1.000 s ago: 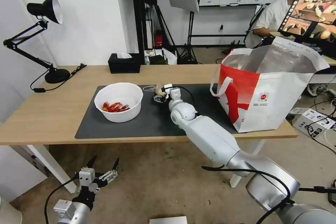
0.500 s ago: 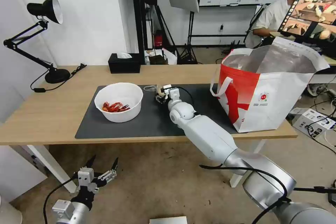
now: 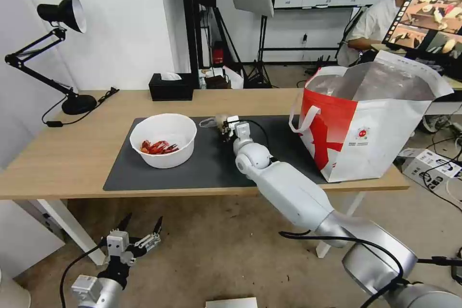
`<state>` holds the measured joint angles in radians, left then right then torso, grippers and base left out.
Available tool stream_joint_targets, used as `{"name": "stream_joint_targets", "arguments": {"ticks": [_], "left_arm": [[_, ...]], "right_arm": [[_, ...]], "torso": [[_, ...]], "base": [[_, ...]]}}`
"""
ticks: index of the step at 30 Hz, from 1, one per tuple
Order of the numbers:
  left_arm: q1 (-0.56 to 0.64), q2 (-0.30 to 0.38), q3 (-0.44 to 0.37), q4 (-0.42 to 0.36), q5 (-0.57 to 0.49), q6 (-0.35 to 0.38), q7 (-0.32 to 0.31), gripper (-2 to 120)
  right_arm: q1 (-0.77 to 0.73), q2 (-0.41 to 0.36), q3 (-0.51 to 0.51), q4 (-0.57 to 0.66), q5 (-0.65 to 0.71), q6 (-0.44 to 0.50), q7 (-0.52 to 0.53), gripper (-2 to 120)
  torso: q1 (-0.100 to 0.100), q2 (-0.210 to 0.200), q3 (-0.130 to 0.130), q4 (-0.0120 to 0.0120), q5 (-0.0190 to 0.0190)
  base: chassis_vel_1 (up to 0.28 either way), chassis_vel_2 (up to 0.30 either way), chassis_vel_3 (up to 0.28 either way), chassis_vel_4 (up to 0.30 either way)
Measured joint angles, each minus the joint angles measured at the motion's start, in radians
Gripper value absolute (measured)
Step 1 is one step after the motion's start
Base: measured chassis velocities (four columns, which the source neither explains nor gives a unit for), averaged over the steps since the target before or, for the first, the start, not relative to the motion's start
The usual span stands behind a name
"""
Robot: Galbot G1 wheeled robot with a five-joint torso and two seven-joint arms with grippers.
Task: Pick up the trash from the table and place it into the takeout bag.
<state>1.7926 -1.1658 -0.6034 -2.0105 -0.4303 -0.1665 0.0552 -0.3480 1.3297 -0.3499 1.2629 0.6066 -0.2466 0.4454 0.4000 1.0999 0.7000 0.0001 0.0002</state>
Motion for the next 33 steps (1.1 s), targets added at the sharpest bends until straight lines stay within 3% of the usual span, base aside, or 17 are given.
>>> {"name": "stream_joint_targets", "arguments": {"ticks": [4, 7, 12, 15, 16, 22, 28, 33], "left_arm": [[0.0, 0.0, 0.002, 0.0, 0.0, 0.0, 0.0, 100], [0.001, 0.001, 0.007, -0.001, 0.0, -0.001, 0.0, 100], [0.001, 0.008, 0.008, -0.008, 0.001, 0.001, -0.002, 100], [-0.001, 0.014, 0.008, -0.008, 0.003, 0.003, -0.004, 100], [-0.001, 0.014, 0.008, -0.008, 0.003, 0.003, -0.004, 100], [-0.001, 0.015, 0.014, -0.019, 0.004, 0.004, -0.004, 100], [-0.005, 0.016, 0.029, -0.029, 0.01, 0.005, -0.004, 100], [-0.005, 0.016, 0.039, -0.042, 0.014, 0.009, -0.004, 100]], "right_arm": [[-0.025, -0.039, 0.011, 0.096, -0.04, 0.008, 0.057, 8], [-0.065, -0.123, 0.044, 0.293, -0.05, -0.007, 0.164, 8], [-0.074, -0.188, 0.089, 0.43, -0.035, -0.031, 0.228, 8], [-0.045, -0.278, 0.135, 0.546, 0.017, -0.064, 0.292, 8], [-0.045, -0.278, 0.135, 0.546, 0.017, -0.064, 0.292, 8], [-0.012, -0.454, 0.241, 0.651, 0.2, -0.186, 0.391, 7], [-0.04, -0.544, 0.326, 0.645, 0.279, -0.215, 0.396, 7], [-0.076, -0.564, 0.35, 0.649, 0.297, -0.222, 0.389, 7]], "torso": [[0.0, 0.0, 0.0, -0.0002, 0.0], [0.0, 0.0, 0.0, -0.0002, -0.0002], [0.0, 0.0, 0.0, -0.0002, 0.0002], [0.0, 0.0, 0.0, -0.0001, 0.0], [0.0, 0.0, 0.0, -0.0001, 0.0], [0.0, 0.0, 0.0, -0.0003, 0.0], [0.0, 0.0, 0.0, -0.0004, 0.0002], [0.0, 0.0, 0.0, -0.0003, 0.0003]], "base": [[0.0, 0.0, 0.0, 0.0], [0.0, 0.0, 0.0, 0.0], [0.0, 0.0, 0.0, 0.0], [0.0, 0.0, 0.0, 0.0], [0.0, 0.0, 0.0, 0.0], [0.0, 0.0, 0.0, 0.0], [0.0, 0.0, 0.0, 0.0], [0.0, 0.0, 0.0, 0.0]]}}
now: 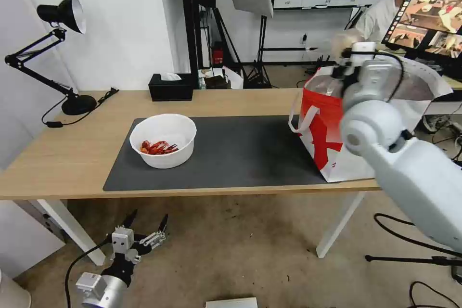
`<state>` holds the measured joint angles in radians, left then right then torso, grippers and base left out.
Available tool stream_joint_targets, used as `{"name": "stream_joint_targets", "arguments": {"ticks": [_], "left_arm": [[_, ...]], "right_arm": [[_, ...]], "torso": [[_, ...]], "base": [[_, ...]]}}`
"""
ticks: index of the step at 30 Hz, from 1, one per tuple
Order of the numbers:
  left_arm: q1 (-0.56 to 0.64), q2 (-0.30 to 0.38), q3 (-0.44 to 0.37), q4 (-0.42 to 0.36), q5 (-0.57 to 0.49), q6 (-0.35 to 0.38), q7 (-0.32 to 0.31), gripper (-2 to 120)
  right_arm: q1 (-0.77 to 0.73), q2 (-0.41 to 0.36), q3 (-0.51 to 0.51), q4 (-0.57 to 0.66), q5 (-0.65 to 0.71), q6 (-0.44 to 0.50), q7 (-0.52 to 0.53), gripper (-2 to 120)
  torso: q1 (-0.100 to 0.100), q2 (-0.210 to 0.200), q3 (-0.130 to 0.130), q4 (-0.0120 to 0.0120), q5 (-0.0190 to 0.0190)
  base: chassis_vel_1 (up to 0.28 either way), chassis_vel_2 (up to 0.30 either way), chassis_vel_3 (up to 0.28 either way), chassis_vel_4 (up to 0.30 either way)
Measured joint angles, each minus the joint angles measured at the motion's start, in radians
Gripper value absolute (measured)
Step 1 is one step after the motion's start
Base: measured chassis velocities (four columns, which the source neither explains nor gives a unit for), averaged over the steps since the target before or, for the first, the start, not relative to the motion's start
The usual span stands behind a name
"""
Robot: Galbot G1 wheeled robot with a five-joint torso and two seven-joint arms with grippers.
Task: Pick up the trash from the table and place it into the takeout bag.
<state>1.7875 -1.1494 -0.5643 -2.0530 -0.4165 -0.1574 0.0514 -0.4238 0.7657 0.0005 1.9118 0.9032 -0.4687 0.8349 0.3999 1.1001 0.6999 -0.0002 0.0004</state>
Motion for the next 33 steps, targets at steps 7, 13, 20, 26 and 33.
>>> {"name": "stream_joint_targets", "arguments": {"ticks": [7, 13, 20, 26, 33], "left_arm": [[0.0, 0.001, 0.001, -0.017, 0.0, 0.008, -0.001, 100], [0.002, 0.0, 0.005, -0.019, 0.002, 0.01, -0.001, 100], [-0.001, 0.002, 0.008, -0.019, 0.005, 0.01, -0.001, 100], [-0.006, 0.006, 0.01, -0.017, 0.005, 0.011, -0.002, 100], [-0.015, 0.011, 0.011, -0.016, -0.001, 0.012, -0.004, 100]], "right_arm": [[-0.057, -0.011, 0.027, 0.012, 0.009, -0.001, -0.025, 17], [-0.071, -0.013, 0.038, 0.028, 0.02, -0.008, -0.032, 42], [-0.072, -0.023, 0.043, 0.034, 0.03, -0.013, -0.036, 65], [-0.071, -0.025, 0.043, 0.035, 0.034, -0.014, -0.043, 89], [-0.082, -0.021, 0.041, 0.038, 0.031, -0.009, -0.061, 100]], "torso": [[0.0, 0.0, 0.0, 0.0001, -0.0003], [0.0, 0.0, 0.0, 0.0002, -0.0004], [0.0, 0.0, 0.0, 0.0002, -0.0004], [0.0, 0.0, 0.0, 0.0003, -0.0005], [0.0, 0.0, 0.0, 0.0002, -0.0004]], "base": [[0.0, 0.0, 0.0, 0.0], [0.0, 0.0, 0.0, 0.0], [0.0, 0.0, 0.0, 0.0], [0.0, 0.0, 0.0, 0.0], [0.0, 0.0, 0.0, 0.0]]}}
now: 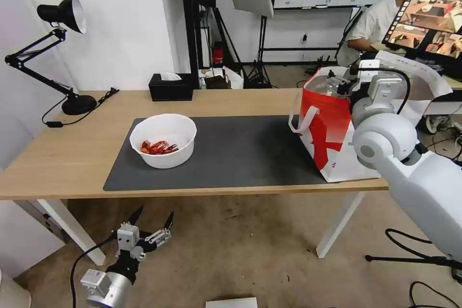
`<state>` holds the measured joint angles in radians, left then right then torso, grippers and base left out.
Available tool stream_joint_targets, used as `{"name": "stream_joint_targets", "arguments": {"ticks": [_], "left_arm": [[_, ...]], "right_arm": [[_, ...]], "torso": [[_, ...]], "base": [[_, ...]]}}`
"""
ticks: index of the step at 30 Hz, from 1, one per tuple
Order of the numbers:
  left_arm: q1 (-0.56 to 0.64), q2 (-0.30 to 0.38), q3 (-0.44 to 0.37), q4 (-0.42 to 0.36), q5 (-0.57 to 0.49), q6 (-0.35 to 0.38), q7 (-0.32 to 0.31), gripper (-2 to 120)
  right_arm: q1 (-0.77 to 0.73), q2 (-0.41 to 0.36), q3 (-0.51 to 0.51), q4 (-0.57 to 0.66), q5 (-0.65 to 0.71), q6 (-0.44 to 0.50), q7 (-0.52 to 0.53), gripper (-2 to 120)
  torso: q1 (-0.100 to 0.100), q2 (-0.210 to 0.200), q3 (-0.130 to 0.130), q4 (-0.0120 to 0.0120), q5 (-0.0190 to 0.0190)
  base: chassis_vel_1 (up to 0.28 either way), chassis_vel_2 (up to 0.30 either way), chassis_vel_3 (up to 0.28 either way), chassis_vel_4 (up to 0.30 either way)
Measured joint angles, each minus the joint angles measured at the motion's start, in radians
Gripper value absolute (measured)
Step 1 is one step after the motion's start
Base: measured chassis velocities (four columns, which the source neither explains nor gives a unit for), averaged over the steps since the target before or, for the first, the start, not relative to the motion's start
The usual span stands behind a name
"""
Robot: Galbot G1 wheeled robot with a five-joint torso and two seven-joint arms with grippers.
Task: Pick up the trash from the table and place it into the takeout bag.
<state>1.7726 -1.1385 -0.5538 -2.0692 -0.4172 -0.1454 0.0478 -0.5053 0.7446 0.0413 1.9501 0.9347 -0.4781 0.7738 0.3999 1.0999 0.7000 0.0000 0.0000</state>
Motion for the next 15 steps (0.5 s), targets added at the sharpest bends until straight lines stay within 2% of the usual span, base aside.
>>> {"name": "stream_joint_targets", "arguments": {"ticks": [3, 6, 7, 9, 10, 13, 15], "left_arm": [[-0.003, 0.0, 0.0, 0.0, -0.002, 0.0, -0.001, 100], [-0.007, -0.001, 0.003, 0.002, -0.002, 0.001, -0.001, 100], [-0.007, -0.001, 0.003, 0.002, -0.002, 0.001, -0.001, 100], [-0.011, -0.003, 0.006, 0.006, -0.003, 0.001, -0.001, 100], [-0.011, -0.003, 0.006, 0.006, -0.003, 0.001, -0.001, 100], [-0.021, -0.007, 0.015, 0.019, -0.003, 0.001, -0.001, 100], [-0.024, -0.009, 0.018, 0.022, -0.003, 0.0, -0.001, 100]], "right_arm": [[-0.008, 0.001, 0.003, 0.004, -0.002, 0.022, -0.007, 100], [-0.035, -0.001, 0.029, 0.025, -0.007, 0.115, -0.067, 100], [-0.035, -0.001, 0.029, 0.025, -0.007, 0.115, -0.067, 100], [-0.08, -0.011, 0.062, 0.057, -0.013, 0.186, -0.16, 100], [-0.08, -0.011, 0.062, 0.057, -0.013, 0.186, -0.16, 100], [-0.211, -0.046, 0.114, 0.123, -0.019, 0.309, -0.342, 100], [-0.242, -0.052, 0.121, 0.134, -0.021, 0.336, -0.376, 100]], "torso": [[0.0, 0.0, 0.0, 0.0, 0.0], [0.0, 0.0, 0.0, 0.0001, 0.0], [0.0, 0.0, 0.0, 0.0001, 0.0], [0.0, 0.0, 0.0, 0.0002, -0.0001], [0.0, 0.0, 0.0, 0.0002, -0.0001], [0.0, 0.0, 0.0, 0.0, 0.0], [0.0, 0.0, 0.0, 0.0, 0.0001]], "base": [[0.0, 0.0, 0.0, 0.0], [0.0, 0.0, 0.0, 0.0], [0.0, 0.0, 0.0, 0.0], [0.0, 0.0, 0.0, 0.0], [0.0, 0.0, 0.0, 0.0], [0.0, 0.0, 0.0, 0.0], [0.0, 0.0, 0.0, 0.0]]}}
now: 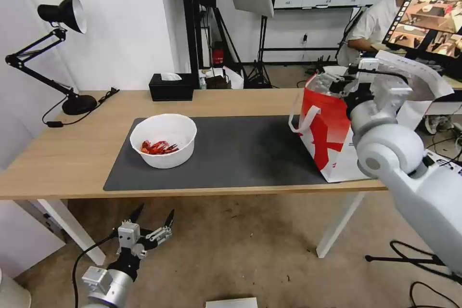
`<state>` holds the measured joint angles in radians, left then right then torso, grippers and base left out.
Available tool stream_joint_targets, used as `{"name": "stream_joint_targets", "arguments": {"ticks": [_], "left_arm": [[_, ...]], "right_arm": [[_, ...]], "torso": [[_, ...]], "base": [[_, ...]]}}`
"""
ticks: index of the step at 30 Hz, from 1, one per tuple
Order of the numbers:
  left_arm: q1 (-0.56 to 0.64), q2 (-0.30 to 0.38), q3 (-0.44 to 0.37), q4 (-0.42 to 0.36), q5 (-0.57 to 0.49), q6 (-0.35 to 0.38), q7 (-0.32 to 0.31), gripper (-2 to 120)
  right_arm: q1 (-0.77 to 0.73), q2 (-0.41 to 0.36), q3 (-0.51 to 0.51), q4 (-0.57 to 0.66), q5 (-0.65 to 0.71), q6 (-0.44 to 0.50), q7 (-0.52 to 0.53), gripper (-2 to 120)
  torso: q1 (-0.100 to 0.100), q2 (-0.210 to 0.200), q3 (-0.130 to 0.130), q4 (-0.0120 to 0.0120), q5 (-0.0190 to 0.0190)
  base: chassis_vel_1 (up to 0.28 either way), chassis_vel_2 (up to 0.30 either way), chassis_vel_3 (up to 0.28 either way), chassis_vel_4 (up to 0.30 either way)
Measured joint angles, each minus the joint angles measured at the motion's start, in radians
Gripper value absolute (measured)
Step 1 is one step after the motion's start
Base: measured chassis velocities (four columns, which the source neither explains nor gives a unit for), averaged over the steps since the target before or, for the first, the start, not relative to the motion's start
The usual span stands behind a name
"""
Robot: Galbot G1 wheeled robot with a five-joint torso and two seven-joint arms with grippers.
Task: Pick up the trash from the table and place it into the takeout bag.
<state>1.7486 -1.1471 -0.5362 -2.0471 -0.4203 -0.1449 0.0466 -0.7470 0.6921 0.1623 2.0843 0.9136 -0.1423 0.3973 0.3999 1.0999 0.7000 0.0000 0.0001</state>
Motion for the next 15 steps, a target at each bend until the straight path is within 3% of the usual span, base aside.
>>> {"name": "stream_joint_targets", "arguments": {"ticks": [2, 9, 15], "left_arm": [[-0.003, -0.001, 0.002, 0.002, 0.0, -0.001, 0.0, 100], [-0.028, -0.007, 0.017, 0.016, -0.006, -0.011, 0.0, 100], [-0.01, -0.026, -0.002, 0.016, -0.006, -0.025, 0.001, 100]], "right_arm": [[-0.016, -0.003, 0.004, 0.006, -0.001, 0.014, -0.017, 100], [-0.223, -0.002, 0.048, 0.072, -0.057, 0.21, -0.2, 100], [-0.345, 0.025, 0.048, 0.075, -0.128, 0.286, -0.277, 100]], "torso": [[0.0, 0.0, 0.0, -0.0001, 0.0002], [0.0, 0.0, 0.0, -0.0003, -0.0003], [0.0, 0.0, 0.0, 0.0005, -0.0002]], "base": [[0.0, 0.0, 0.0, 0.0], [0.0, 0.0, 0.0, 0.0], [0.0, 0.0, 0.0, 0.0]]}}
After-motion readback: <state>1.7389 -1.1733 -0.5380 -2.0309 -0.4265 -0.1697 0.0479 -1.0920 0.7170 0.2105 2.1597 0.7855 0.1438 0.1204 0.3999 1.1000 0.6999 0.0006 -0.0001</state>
